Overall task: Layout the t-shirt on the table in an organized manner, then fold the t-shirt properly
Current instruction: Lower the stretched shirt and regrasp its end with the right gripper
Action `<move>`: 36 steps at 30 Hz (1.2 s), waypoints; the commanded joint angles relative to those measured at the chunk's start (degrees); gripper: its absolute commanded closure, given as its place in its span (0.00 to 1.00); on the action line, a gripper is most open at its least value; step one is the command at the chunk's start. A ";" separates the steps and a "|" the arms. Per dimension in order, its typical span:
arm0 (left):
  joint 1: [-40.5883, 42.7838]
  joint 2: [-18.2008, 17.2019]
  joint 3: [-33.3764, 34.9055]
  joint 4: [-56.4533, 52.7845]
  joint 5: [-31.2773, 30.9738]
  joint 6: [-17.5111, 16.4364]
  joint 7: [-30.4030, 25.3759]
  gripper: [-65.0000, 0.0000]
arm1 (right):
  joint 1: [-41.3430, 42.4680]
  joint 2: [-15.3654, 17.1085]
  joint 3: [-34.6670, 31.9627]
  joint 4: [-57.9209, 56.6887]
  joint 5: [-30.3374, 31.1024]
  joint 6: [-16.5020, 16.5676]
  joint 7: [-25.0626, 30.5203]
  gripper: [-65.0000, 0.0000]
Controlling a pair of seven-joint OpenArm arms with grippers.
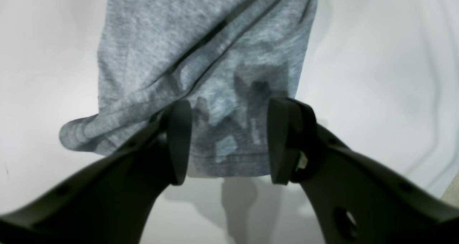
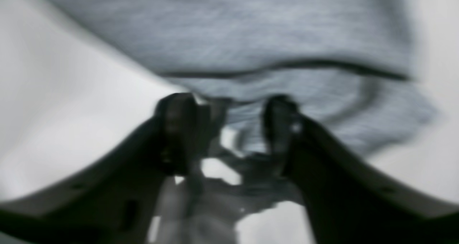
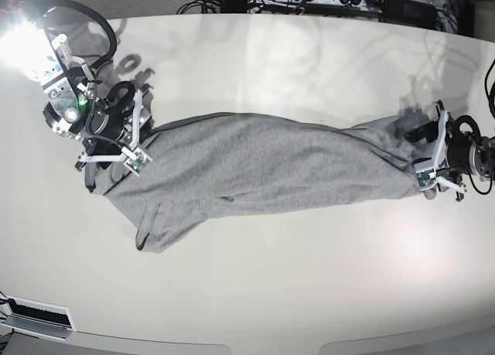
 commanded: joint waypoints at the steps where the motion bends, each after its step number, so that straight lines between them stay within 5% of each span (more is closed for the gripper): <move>1: -1.09 -1.14 -0.81 0.42 -0.90 0.10 -0.39 0.47 | 0.94 0.72 0.50 0.79 -0.63 -1.07 1.07 0.63; 7: -1.11 -1.11 -0.81 0.42 -0.90 0.10 -0.42 0.47 | 1.25 0.92 0.52 1.88 -3.15 -0.44 -4.02 1.00; 18: -1.11 -1.16 -0.81 0.42 -0.39 0.10 -0.17 0.47 | 1.03 4.72 0.52 23.56 0.13 4.96 -15.78 1.00; 25: -1.11 -1.60 -0.81 0.42 0.00 0.10 0.02 0.47 | 0.90 9.46 0.52 25.33 10.67 17.92 -20.28 1.00; 30: -1.14 -1.60 -0.81 0.42 -0.02 0.10 0.00 0.47 | 2.14 13.66 1.27 27.41 18.05 24.30 -24.20 1.00; 33: -1.11 -1.60 -0.81 0.42 -0.04 0.10 -0.02 0.47 | 4.24 15.26 2.60 27.63 22.16 23.32 -23.56 1.00; 36: -1.11 -1.60 -0.81 0.42 -0.02 0.10 0.04 0.47 | 5.25 15.19 5.29 27.58 23.96 17.18 -18.82 1.00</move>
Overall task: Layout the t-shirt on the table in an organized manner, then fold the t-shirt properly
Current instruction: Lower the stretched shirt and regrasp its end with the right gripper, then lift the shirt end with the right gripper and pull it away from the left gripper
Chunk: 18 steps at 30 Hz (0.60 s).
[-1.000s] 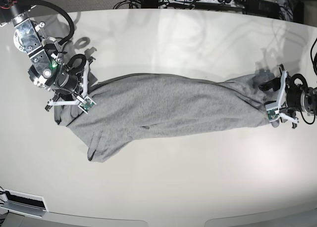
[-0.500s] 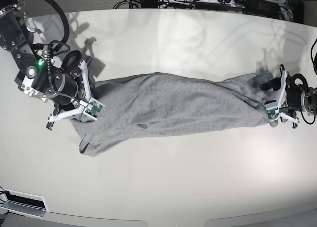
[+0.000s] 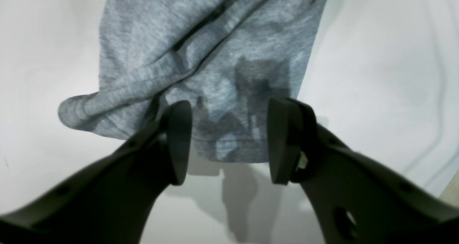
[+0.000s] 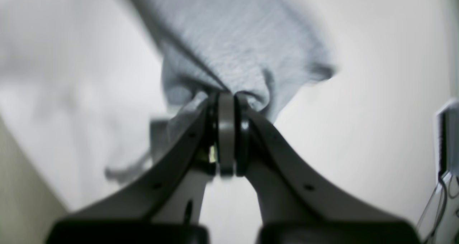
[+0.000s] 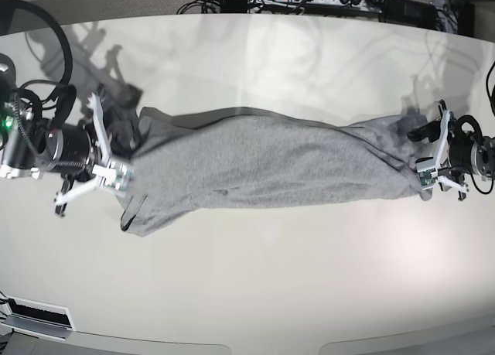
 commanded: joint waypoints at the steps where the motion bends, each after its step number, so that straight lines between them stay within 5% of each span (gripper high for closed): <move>1: -1.11 -1.27 -0.81 0.46 -0.28 0.12 -0.66 0.47 | 0.83 0.87 1.70 0.70 -1.05 -2.01 1.60 1.00; 5: -1.11 -1.27 -0.81 0.46 -0.09 0.12 -0.68 0.47 | 0.83 0.79 3.52 -2.82 -5.07 -8.39 5.70 1.00; 11: -1.11 -1.27 -0.81 0.46 -0.11 0.12 -0.70 0.47 | 0.87 -1.97 3.48 -14.43 -5.55 -7.56 8.15 0.97; 15: -1.11 -1.27 -0.81 0.46 -0.11 0.12 -0.68 0.47 | 1.51 -3.06 3.48 -18.67 -5.66 -8.68 7.61 0.53; 18: -1.11 -1.27 -0.81 0.46 -0.13 0.12 -0.70 0.47 | 2.51 -3.06 3.50 -17.59 -3.80 -9.55 2.86 0.47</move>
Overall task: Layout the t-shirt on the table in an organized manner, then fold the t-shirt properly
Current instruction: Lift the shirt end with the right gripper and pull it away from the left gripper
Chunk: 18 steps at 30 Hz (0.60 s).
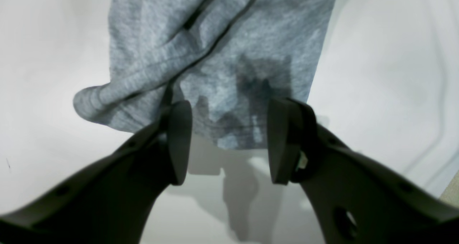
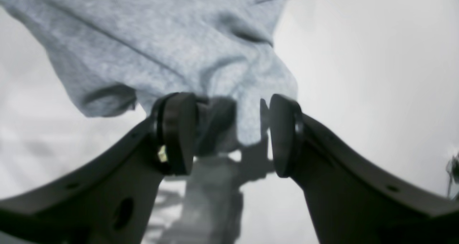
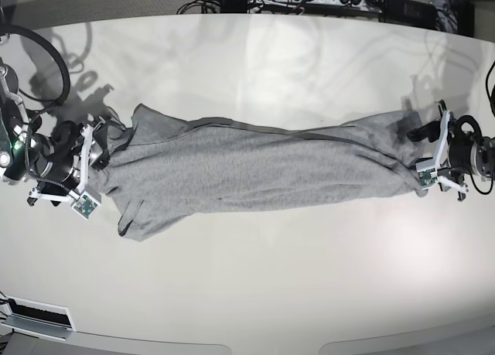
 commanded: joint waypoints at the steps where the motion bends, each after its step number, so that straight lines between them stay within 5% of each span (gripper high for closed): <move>1: -1.11 -1.29 -0.81 0.46 -0.48 0.12 -0.61 0.47 | 1.55 1.01 0.66 1.73 2.12 -0.13 -0.76 0.47; 9: -1.11 -1.29 -0.81 0.46 -0.48 0.12 -0.59 0.47 | 0.68 -0.13 0.63 5.79 25.24 10.99 -10.84 0.47; 13: -1.11 -1.29 -0.81 0.46 -0.48 0.12 -0.59 0.47 | -3.32 -3.41 0.63 5.75 20.83 9.31 -10.08 0.47; 18: -1.11 -1.29 -0.81 0.46 -0.50 0.12 -0.61 0.47 | -7.34 -7.32 0.63 5.75 6.27 0.13 -6.67 0.47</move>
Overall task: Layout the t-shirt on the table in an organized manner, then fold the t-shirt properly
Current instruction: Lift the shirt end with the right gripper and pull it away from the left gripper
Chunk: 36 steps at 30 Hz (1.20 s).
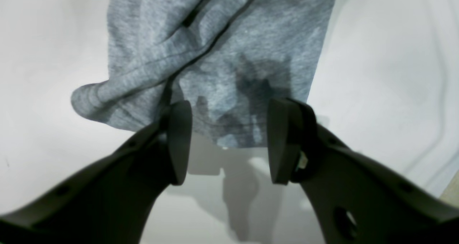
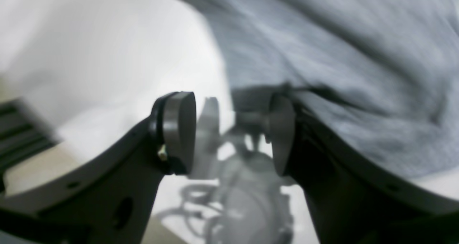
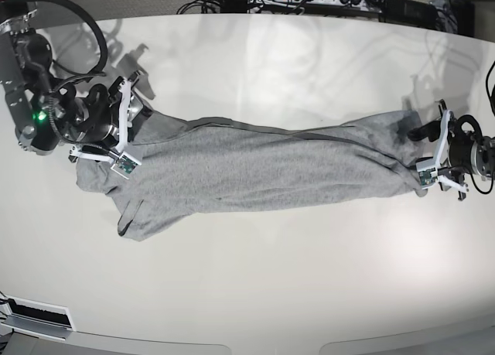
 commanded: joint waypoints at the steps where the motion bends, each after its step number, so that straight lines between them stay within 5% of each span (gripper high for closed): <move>1: -1.11 -1.27 -0.81 0.46 -0.52 0.10 -0.63 0.47 | -0.07 0.11 0.59 0.90 -0.35 -0.52 1.29 0.46; 13: -1.11 -1.27 -0.81 0.46 -0.96 0.10 -0.63 0.47 | -2.86 -8.00 0.59 -1.84 -13.03 -6.82 7.93 0.42; 15: -1.11 -1.27 -0.81 0.46 -0.94 0.10 -0.61 0.47 | -2.86 -8.09 0.59 -1.84 -15.43 -9.94 8.96 0.43; 18: -1.11 -1.27 -0.81 0.46 -0.98 0.10 -0.66 0.47 | -2.86 -8.09 0.59 -1.84 -16.50 -10.71 9.88 0.66; 21: -1.11 -1.25 -0.81 0.46 -1.64 0.10 -0.68 0.47 | -2.51 -8.09 0.59 -1.84 -16.50 -7.06 10.12 1.00; 26: -1.11 -1.27 -0.81 0.46 -1.79 0.10 -0.63 0.47 | -2.23 -7.82 0.63 -0.15 -16.70 -1.73 9.09 1.00; 32: -1.11 -1.27 -0.81 0.46 -1.84 0.10 -0.63 0.47 | -2.67 -7.43 0.63 13.16 -16.70 4.11 -0.68 1.00; 36: -1.14 -1.27 -0.81 0.46 -1.84 0.10 1.40 0.47 | -4.55 -3.67 0.63 18.69 -11.61 10.88 -1.70 1.00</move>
